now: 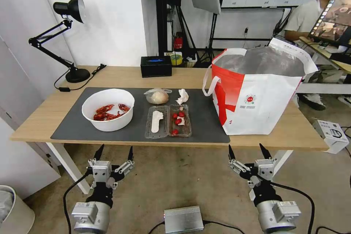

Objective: Pick up the trash from the table and place it into the takeout bag.

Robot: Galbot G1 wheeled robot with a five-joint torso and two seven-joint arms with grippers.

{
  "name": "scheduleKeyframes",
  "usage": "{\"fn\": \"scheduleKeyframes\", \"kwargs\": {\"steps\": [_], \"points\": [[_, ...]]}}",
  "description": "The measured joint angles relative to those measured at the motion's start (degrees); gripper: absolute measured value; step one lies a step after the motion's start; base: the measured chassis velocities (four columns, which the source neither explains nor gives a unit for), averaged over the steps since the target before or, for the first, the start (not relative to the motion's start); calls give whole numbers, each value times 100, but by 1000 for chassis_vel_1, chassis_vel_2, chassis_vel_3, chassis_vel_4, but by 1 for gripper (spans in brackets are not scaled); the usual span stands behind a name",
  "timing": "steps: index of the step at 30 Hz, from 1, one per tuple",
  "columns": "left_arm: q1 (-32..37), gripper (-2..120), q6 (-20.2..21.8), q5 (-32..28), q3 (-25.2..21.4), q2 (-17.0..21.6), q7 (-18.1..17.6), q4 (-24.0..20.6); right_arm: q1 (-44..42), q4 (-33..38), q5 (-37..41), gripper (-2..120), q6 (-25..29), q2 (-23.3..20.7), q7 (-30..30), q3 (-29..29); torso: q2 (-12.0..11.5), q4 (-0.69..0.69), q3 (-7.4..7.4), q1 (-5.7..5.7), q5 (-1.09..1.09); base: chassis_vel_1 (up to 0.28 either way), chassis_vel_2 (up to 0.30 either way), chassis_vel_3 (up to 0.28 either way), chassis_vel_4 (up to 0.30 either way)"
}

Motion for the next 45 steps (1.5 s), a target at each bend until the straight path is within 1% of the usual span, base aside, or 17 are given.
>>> {"fn": "scheduleKeyframes", "kwargs": {"steps": [38,40,41,42,43,45], "points": [[-10,100,0,-15,0,6,0,5,0,0,3,100,-1,-4,2,0,0,0,0,0,0,0,0,0,0],[-47,100,3,-78,7,34,1,27,9,-7,63,100,-22,-68,49,26,0,1,0,0,1,0,0,0,0],[-153,100,31,-233,29,116,-4,88,39,-44,211,100,-96,-236,172,117,0,2,0,-1,1,0,0,0,0],[-359,100,94,-529,73,274,-23,212,97,-105,498,100,-237,-548,414,288,0,1,0,0,1,0,0,0,0],[-359,100,94,-529,73,274,-23,212,97,-105,498,100,-237,-548,414,288,0,1,0,0,1,0,0,0,0],[-676,100,195,-993,147,515,-65,399,190,-202,945,100,-454,-1040,787,551,-1,0,0,0,1,0,0,0,0]]}}
